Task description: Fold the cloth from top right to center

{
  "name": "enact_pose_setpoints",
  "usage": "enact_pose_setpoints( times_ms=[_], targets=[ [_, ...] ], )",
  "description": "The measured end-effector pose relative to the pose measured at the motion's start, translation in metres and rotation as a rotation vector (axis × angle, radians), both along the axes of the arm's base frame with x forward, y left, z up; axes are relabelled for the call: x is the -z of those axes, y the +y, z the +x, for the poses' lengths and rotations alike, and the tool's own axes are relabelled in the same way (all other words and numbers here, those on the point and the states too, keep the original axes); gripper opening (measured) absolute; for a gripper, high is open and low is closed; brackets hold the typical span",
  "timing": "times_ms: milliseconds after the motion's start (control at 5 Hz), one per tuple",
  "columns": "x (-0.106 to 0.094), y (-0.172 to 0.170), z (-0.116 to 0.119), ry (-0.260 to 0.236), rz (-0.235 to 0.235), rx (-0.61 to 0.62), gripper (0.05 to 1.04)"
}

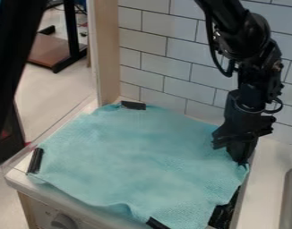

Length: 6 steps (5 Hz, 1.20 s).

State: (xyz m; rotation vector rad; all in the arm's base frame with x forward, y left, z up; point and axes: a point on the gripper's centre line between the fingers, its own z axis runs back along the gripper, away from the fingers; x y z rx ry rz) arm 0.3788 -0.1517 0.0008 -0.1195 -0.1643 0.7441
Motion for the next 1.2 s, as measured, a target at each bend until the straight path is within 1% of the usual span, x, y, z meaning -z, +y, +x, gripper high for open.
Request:
enact_pose_setpoints(
  times_ms=[200, 400, 600, 800, 1000, 1200],
  targets=[
    [-0.003, -0.015, 0.002, -0.002, -0.010, 0.028, 0.061],
    [-0.006, -0.023, 0.000, 0.007, -0.020, 0.041, 0.054],
    [-0.015, -0.025, -0.001, 0.003, -0.037, 0.061, 0.054],
    [-0.058, -0.020, 0.000, -0.061, -0.068, 0.060, 0.054],
    [-0.080, -0.005, -0.006, -0.098, -0.067, 0.061, 0.054],
    [-0.102, 0.025, -0.010, -0.111, -0.035, 0.023, 0.054]
  ],
)
